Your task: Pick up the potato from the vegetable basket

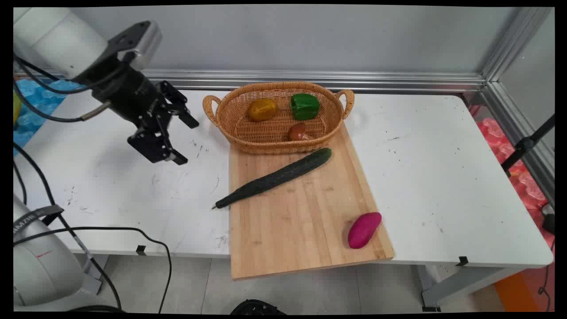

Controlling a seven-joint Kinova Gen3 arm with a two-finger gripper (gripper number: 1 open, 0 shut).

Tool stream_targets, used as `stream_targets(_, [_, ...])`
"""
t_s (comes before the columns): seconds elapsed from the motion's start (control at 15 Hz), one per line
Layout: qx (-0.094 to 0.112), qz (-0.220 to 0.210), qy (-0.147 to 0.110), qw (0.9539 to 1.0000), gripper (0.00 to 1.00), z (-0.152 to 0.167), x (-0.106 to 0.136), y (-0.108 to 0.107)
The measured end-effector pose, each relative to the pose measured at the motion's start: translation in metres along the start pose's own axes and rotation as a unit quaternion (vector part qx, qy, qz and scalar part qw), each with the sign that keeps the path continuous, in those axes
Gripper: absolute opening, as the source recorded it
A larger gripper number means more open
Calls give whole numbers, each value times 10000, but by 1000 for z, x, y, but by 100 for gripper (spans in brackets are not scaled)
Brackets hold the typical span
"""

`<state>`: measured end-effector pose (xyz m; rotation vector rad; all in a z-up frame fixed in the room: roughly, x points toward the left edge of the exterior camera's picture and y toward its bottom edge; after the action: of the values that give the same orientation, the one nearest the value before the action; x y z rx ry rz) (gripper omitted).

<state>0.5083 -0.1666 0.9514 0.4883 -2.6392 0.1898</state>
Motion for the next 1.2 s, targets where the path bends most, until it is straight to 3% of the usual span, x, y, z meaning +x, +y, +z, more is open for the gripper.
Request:
stream_targets(0.47, [495, -732, 345, 9955, 100, -8, -16, -38])
stream_targets(0.93, [1007, -1576, 567, 9807, 100, 21, -16, -97])
stream_targets(1.2, [1149, -1933, 602, 9725, 100, 54, -8, -132])
